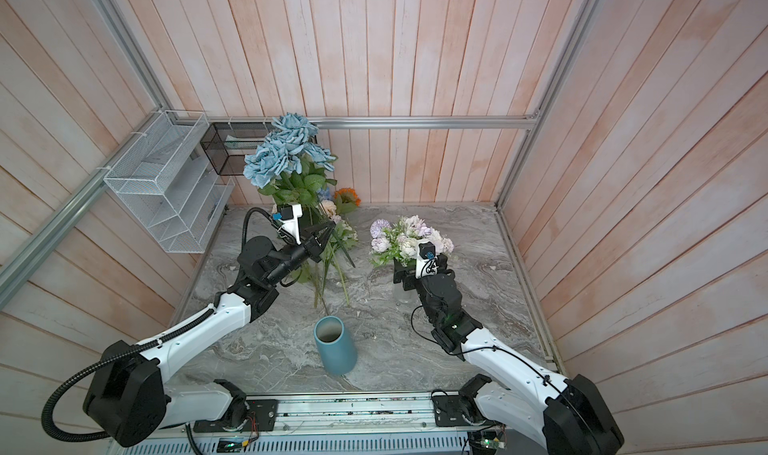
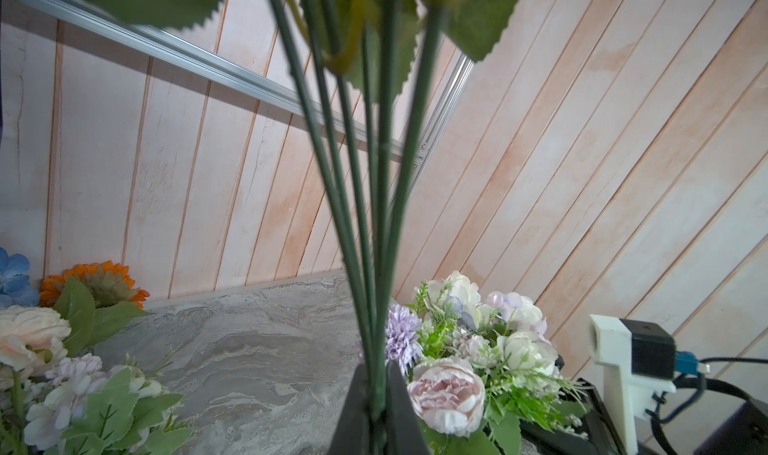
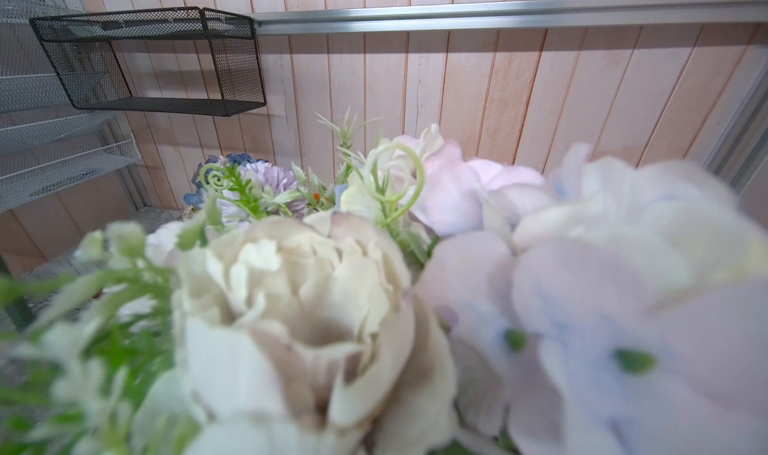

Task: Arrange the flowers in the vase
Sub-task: 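Grasp the pink-and-lilac bouquet in the glass vase with right gripper, then carry the blue-green flowers with left gripper and lower stems into the glass vase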

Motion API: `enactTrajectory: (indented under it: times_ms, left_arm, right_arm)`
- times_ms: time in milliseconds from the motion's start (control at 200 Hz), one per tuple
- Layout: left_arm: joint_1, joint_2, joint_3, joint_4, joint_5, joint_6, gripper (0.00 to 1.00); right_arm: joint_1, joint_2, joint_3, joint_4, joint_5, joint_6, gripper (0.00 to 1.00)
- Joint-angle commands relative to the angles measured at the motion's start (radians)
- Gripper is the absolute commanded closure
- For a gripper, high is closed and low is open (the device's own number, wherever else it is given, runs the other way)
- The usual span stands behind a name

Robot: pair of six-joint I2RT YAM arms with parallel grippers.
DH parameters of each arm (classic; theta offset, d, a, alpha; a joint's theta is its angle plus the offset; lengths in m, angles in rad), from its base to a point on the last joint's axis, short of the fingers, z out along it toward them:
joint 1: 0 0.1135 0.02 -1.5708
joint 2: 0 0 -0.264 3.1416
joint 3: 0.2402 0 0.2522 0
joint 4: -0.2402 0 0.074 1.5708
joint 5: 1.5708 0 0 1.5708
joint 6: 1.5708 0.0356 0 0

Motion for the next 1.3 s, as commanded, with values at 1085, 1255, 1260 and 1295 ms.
enactTrajectory:
  times_ms: [1085, 1255, 1260, 1295]
  left_arm:
    - [-0.193, 0.088, 0.103, 0.289, -0.074, 0.012, 1.0]
    - [-0.292, 0.16, 0.116, 0.374, -0.201, 0.085, 1.0]
    - [-0.294, 0.163, 0.117, 0.376, -0.205, 0.087, 1.0]
    - [-0.305, 0.18, 0.122, 0.39, -0.219, 0.093, 1.0]
  right_arm:
    - [-0.138, 0.05, 0.089, 0.171, -0.176, 0.209, 0.48]
    - [-0.139, 0.041, 0.056, 0.209, -0.165, 0.241, 0.49]
    - [-0.14, 0.04, 0.055, 0.209, -0.164, 0.241, 0.49]
    - [-0.139, 0.037, 0.05, 0.213, -0.164, 0.243, 0.49]
